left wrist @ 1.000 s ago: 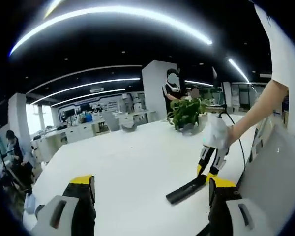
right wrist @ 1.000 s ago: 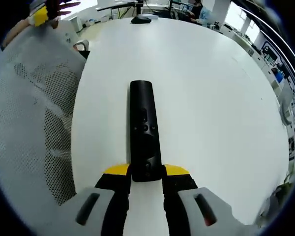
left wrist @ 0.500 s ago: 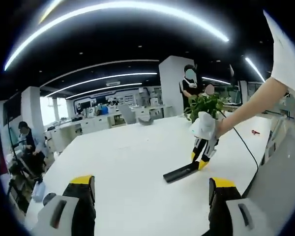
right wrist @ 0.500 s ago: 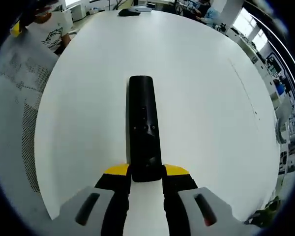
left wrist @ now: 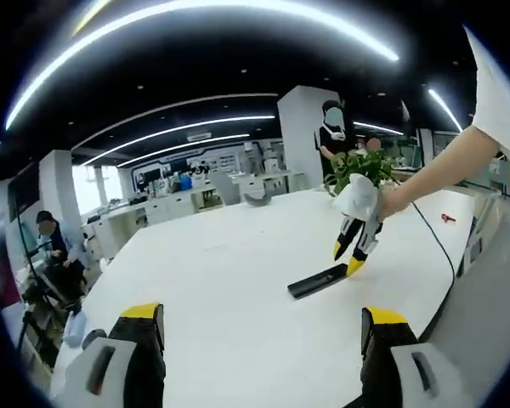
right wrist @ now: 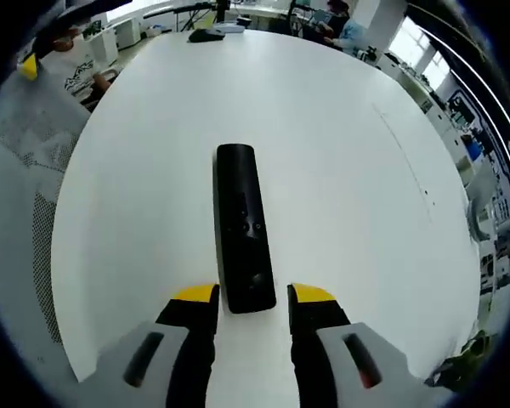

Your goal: Press the specified remote control buttons in sequence, fully releasing each button before pressing the next.

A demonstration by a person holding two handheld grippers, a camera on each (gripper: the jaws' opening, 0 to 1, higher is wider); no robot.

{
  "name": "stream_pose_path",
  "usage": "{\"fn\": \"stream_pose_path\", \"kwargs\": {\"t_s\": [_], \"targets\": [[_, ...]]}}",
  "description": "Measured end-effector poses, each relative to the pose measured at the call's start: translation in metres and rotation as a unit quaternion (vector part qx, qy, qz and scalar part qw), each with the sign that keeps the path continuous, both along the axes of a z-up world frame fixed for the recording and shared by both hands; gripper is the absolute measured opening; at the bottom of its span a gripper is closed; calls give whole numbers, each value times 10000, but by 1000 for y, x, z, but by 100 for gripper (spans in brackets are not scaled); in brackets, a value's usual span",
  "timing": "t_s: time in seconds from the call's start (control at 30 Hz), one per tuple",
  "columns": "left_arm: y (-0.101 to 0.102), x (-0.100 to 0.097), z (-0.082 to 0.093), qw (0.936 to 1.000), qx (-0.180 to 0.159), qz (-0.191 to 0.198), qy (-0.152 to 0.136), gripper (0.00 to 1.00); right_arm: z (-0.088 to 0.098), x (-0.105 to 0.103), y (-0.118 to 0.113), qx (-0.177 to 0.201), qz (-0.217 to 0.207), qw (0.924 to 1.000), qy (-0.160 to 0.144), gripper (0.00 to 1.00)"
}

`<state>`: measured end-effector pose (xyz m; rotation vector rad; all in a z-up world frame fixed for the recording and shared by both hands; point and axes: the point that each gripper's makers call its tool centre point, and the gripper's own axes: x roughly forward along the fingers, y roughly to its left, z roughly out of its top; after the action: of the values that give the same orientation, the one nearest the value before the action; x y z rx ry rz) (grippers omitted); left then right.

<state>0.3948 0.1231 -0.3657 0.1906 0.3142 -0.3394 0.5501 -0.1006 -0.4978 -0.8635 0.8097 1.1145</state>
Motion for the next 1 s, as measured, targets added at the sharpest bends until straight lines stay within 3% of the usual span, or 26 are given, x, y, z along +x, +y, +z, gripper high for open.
{"fn": "stream_pose_path", "kwargs": {"t_s": [0.07, 0.17, 0.27, 0.33, 0.43, 0.5, 0.57, 0.7, 0.8, 0.93, 1.0], "targets": [[1, 0, 0, 10000, -98, 21, 1, 100, 16, -6, 0, 526, -346, 9980, -89, 38], [1, 0, 0, 10000, -32, 30, 15, 100, 44, -23, 0, 1435, -797, 9863, -151, 54], [0, -1, -1, 10000, 32, 15, 22, 100, 73, -43, -11, 2273, -1413, 9632, -262, 71], [0, -1, -2, 10000, 45, 16, 56, 100, 95, -62, -25, 2795, -1853, 9416, -314, 80], [-1, -2, -3, 9999, 80, -20, 91, 100, 118, -79, -42, 3222, -2284, 9177, -429, 87], [-1, -3, -4, 9998, 151, -37, 120, 100, 142, -93, -59, 3692, -2691, 8874, -614, 91], [-1, -3, -4, 9998, 187, -25, 102, 100, 157, -103, -74, 4017, -2954, 8634, -764, 95], [2, -2, -2, 9999, 115, 57, 73, 100, 181, -120, -98, 4431, -3357, 8244, -1068, 100], [1, -2, -1, 9999, 143, 60, 57, 100, 197, -134, -109, 4658, -3507, 8002, -1404, 100], [-1, -2, -1, 9998, 218, -14, 25, 100, 211, -152, -115, 4766, -3746, 7774, -1679, 100], [-2, -2, -2, 9998, 172, -49, 63, 100, 216, -157, -113, 4758, -3783, 7713, -1886, 100]]}}
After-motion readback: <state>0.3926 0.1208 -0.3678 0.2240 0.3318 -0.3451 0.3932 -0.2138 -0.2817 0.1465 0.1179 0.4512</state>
